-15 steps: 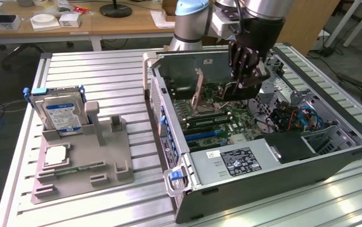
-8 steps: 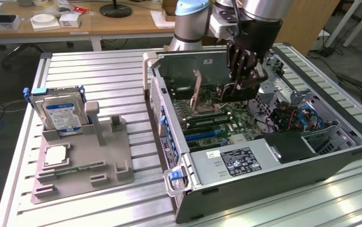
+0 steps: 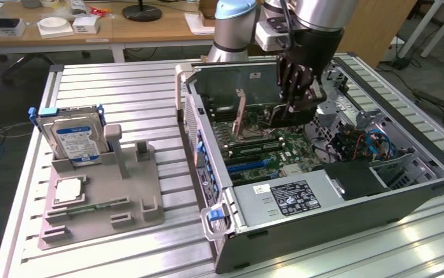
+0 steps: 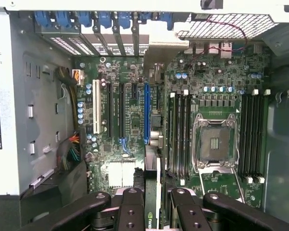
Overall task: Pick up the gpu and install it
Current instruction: 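Insert the gpu into the slot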
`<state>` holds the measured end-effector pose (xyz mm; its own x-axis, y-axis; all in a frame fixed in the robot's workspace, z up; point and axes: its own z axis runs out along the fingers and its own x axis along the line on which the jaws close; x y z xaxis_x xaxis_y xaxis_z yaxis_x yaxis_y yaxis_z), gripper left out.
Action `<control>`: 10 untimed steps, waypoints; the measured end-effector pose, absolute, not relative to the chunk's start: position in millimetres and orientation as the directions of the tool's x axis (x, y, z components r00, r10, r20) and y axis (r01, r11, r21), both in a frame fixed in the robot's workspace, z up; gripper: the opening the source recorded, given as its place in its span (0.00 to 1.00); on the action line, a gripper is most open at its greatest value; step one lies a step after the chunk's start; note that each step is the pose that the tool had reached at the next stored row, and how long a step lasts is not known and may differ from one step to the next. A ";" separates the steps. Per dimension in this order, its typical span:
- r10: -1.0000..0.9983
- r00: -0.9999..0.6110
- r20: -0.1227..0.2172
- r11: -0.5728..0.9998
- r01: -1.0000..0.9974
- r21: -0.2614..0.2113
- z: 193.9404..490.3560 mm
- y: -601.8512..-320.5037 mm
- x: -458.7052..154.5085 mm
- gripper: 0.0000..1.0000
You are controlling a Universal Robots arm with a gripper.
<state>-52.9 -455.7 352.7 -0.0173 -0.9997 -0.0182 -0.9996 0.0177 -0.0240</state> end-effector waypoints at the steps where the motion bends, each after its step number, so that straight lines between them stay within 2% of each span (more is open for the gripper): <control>1: -1.000 -0.017 -0.018 0.018 -1.000 -0.024 351.9 -455.7 -52.9 0.26; 10: -1.000 -0.017 -0.018 0.018 -1.000 -0.024 344.1 -455.7 -53.6 0.26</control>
<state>-53.6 -455.7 344.1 -0.0173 -0.9997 -0.0181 -0.9996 0.0177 -0.0240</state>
